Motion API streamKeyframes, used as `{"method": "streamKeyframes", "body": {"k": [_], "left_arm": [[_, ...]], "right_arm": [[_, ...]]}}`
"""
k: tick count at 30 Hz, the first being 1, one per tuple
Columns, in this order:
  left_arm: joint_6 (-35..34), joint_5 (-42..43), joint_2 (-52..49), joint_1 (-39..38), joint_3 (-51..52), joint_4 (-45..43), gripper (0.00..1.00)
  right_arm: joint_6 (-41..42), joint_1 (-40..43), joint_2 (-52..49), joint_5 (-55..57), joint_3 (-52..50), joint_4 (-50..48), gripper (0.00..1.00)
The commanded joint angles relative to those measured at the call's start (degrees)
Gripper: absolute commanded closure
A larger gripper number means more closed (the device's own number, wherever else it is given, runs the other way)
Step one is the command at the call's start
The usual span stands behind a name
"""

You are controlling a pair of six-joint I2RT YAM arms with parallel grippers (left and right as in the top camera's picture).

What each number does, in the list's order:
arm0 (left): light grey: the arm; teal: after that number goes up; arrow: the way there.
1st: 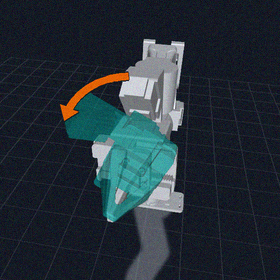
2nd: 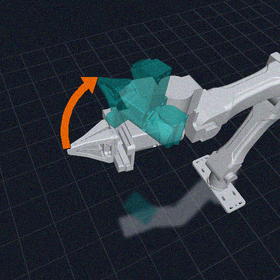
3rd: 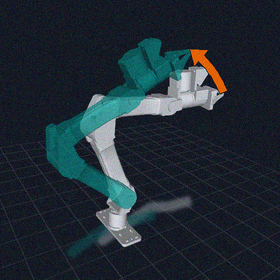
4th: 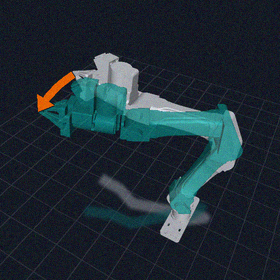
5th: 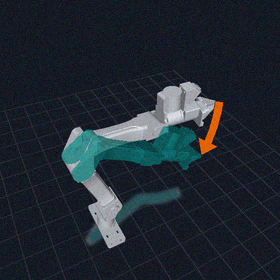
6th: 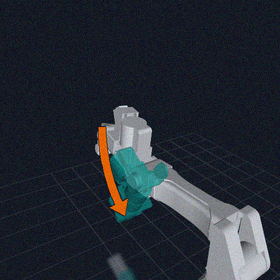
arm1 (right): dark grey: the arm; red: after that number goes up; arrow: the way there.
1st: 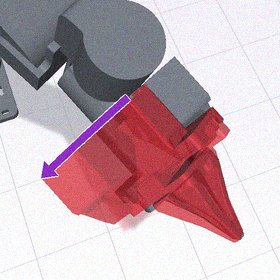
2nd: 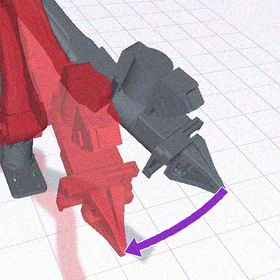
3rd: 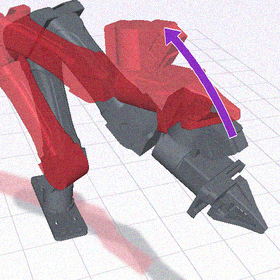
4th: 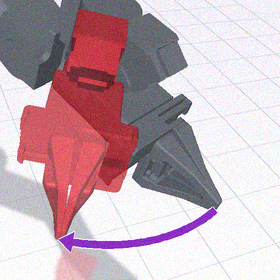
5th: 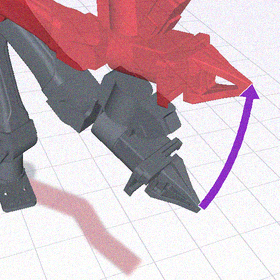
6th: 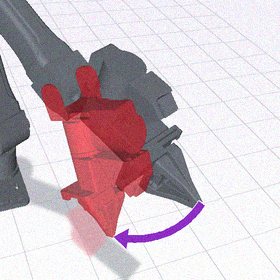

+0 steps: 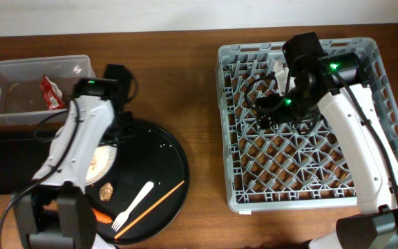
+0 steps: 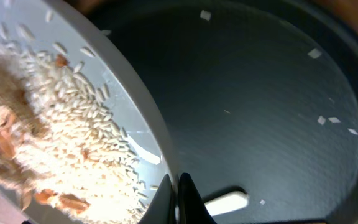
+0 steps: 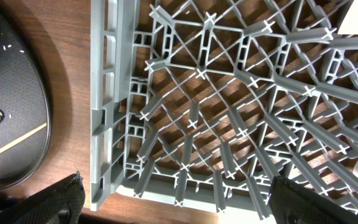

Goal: Sort waste into correct bins and load items into the dishwasher rack
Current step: 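Lift the white plate with the left gripper and tip rice toward the black tray, then tilt the plate over the black tray to empty rice and shells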

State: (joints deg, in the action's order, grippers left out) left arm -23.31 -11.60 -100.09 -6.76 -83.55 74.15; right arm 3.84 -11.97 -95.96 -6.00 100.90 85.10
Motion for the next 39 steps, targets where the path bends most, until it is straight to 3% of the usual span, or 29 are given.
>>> {"method": "streamKeyframes", "body": {"k": [1, 6, 9, 15, 20, 30, 39], "left_arm": [[5.05, -1.73, 2.51, 7.76, -1.51, -0.55, 1.00], [12.76, -1.09, 2.51, 18.05, -1.70, -7.30, 1.00], [15.72, 3.41, 2.51, 22.43, -1.70, -11.87, 1.00], [16.79, 7.52, 2.51, 27.71, -1.70, -19.71, 1.00], [16.79, 14.51, 2.51, 32.09, -1.68, -20.68, 1.00], [21.00, 39.47, 2.51, 43.93, -1.68, -20.06, 1.00], [31.89, 62.82, 2.51, 51.74, -1.18, -16.06, 1.00]], "right_arm": [[-0.44, 0.15, -0.42, 0.70, 0.24, 0.04, 0.02], [-0.44, 0.15, -0.42, 0.68, 0.24, 0.22, 0.02], [-0.42, 0.15, -0.42, 0.70, 0.24, 0.24, 0.02], [-0.42, 0.15, -0.42, 0.70, 0.24, 0.46, 0.02], [-0.42, 0.15, -0.42, 0.68, 0.24, 0.46, 0.02], [-0.44, 0.15, -0.42, 0.70, 0.24, 0.44, 0.02], [-0.44, 0.15, -0.42, 0.70, 0.24, 0.44, 0.02]]}}
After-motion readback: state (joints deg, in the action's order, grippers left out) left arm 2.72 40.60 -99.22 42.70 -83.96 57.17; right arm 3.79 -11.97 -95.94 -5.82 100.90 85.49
